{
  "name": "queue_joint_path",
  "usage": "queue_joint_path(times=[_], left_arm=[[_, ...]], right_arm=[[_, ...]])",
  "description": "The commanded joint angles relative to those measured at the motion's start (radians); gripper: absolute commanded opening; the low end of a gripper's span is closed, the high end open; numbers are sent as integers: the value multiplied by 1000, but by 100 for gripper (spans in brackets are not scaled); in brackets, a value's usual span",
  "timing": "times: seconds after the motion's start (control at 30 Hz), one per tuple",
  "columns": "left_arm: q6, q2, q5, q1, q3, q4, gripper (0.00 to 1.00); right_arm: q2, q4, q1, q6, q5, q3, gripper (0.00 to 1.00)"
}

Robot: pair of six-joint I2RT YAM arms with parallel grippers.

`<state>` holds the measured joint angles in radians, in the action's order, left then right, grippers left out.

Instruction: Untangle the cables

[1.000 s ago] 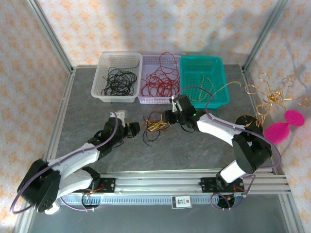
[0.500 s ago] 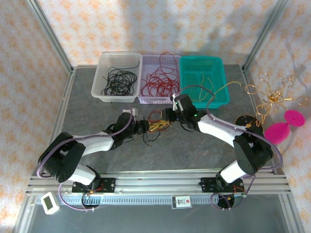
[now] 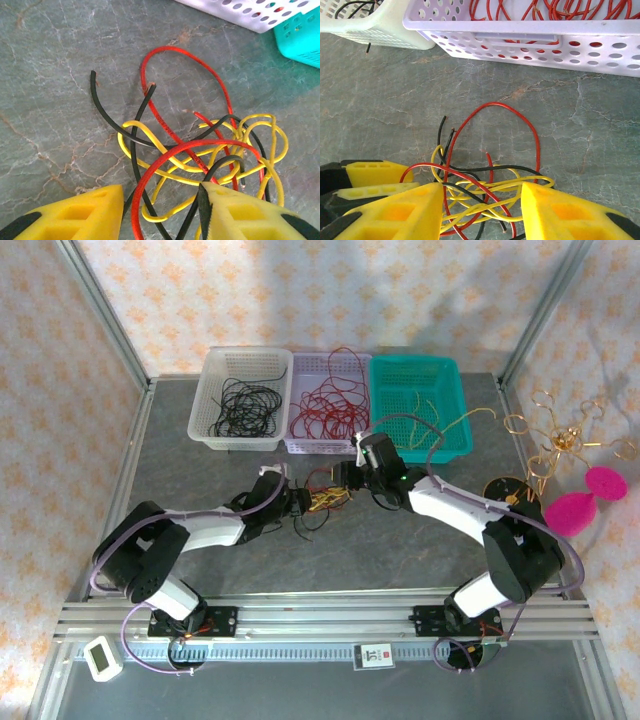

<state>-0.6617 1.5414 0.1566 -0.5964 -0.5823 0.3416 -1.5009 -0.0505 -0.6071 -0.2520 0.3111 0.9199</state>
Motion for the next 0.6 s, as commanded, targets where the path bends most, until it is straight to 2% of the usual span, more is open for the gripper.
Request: queue_joint_path(times=[0.0, 0.13, 0.23, 0.4, 0.57], left_arm=[[3, 17, -63, -8, -24, -30, 41], [0, 6, -70, -10, -22, -8, 12], [17, -29, -85, -16, -25, -16, 2], [69, -151, -122, -34, -19, -71, 0], [171, -310, -114, -54, -34, -164, 0]], right_arm=[[38, 28, 2, -8, -12, -12, 44], [40, 23, 0, -6, -14, -8, 45], [46, 26, 0, 0, -5, -9, 45], [80, 66, 0, 70, 51, -20, 45], [158, 243, 1, 215, 199, -112, 46]])
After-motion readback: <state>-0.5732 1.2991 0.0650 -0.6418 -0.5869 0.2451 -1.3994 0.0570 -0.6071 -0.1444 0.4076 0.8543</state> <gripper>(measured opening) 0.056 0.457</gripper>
